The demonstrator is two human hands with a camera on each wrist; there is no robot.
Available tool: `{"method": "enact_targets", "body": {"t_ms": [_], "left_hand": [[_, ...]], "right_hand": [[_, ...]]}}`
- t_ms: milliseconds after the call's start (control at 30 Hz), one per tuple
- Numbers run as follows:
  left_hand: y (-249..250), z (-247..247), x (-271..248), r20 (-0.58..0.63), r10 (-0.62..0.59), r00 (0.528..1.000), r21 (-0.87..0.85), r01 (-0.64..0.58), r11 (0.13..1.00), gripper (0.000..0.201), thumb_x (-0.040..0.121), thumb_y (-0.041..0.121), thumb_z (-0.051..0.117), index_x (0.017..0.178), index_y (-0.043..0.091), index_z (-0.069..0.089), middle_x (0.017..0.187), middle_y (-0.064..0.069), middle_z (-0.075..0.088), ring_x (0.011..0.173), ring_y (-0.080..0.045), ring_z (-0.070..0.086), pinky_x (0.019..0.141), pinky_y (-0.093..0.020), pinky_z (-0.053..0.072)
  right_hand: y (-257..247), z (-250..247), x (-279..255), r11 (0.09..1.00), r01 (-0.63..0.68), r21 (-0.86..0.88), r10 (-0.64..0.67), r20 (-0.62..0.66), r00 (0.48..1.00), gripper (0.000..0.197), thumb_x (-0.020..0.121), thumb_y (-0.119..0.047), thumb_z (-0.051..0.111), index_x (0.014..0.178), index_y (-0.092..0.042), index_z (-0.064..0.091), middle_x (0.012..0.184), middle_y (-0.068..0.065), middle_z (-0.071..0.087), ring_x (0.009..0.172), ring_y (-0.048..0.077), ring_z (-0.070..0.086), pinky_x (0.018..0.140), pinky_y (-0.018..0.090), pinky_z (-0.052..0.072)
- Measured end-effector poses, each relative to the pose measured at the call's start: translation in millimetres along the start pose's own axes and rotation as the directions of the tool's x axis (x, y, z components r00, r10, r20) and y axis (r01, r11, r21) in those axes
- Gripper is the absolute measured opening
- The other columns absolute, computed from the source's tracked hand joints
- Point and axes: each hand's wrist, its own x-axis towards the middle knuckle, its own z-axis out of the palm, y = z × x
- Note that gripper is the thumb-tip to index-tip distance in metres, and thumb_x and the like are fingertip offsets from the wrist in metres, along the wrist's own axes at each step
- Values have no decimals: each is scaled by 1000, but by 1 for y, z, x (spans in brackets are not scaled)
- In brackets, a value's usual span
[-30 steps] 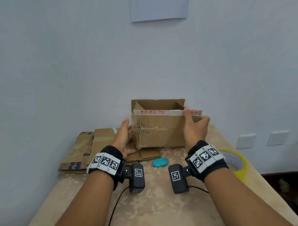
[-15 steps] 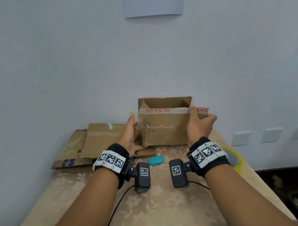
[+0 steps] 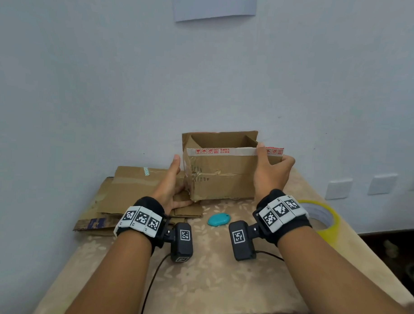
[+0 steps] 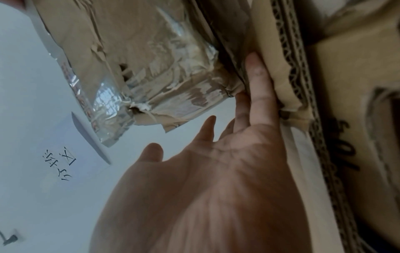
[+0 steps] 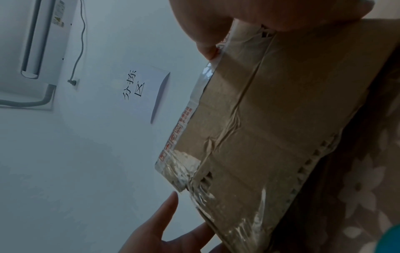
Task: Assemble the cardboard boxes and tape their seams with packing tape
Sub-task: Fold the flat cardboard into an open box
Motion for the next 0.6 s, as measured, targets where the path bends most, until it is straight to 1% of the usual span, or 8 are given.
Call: {"method": "enact_targets", "body": {"t_ms": [67,133,233,300,400,500,533,600], "left_hand": [[0,-4,2,-13,2,1000,-15,-2,1000,80,97,73,38,161,28,22,167,-7,25,149,-24,36,108,-57,47],[-1,-8,5,-33,3,999,-43,-4,999,81,96,73,40,161,26,25,166,-5,26,148,-25,37,105,-59,49],[-1,-15,8,-66,15,998,-55,-18,998,82,94,75,43,159,27,30,168,2,22,151,-29,30,102,-60,51],[-2,-23,11,-95,38,995,-42,-42,998,84,93,76,45,159,27,31,169,8,19,154,-30,24,98,-59,52],[-1,-31,13,-104,36,994,-52,-42,998,88,91,78,46,160,26,30,170,7,17,154,-31,23,95,-58,53],[3,-28,13,-83,23,996,-17,-24,1000,87,89,80,47,157,27,37,170,2,19,155,-31,20,104,-62,47],[5,-25,12,-67,21,998,4,-20,1000,85,88,80,47,156,28,40,169,0,20,155,-31,19,108,-63,43],[11,-18,12,-31,38,999,40,-37,999,82,89,81,45,154,30,43,168,-1,25,155,-30,21,114,-66,33]], "right_hand": [[1,1,-1,1000,3,4,-3,1,1000,46,91,-47,73,109,-17,43,116,4,62,105,24,61,81,32,45],[2,2,-2,1000,8,11,-8,0,1000,46,91,-47,73,109,-17,43,115,4,62,104,24,61,79,30,44],[4,2,-2,1000,14,18,-14,-8,1000,46,91,-48,73,108,-17,43,115,4,61,104,24,61,79,31,45],[5,2,1,1000,25,6,-24,-25,999,47,90,-50,73,106,-18,43,116,6,60,110,27,59,85,36,48],[5,0,3,1000,16,-11,-17,-18,1000,48,89,-49,74,107,-19,41,122,9,57,117,30,55,95,41,49],[7,1,3,998,31,-50,-30,16,999,48,88,-45,75,109,-19,41,117,6,56,120,31,54,94,43,50],[7,1,3,997,38,-66,-37,23,999,48,88,-45,75,109,-19,41,112,3,55,120,31,54,95,45,50],[8,2,3,995,47,-92,-44,29,999,47,88,-46,74,108,-20,41,102,-7,51,123,31,54,100,52,48]]}}
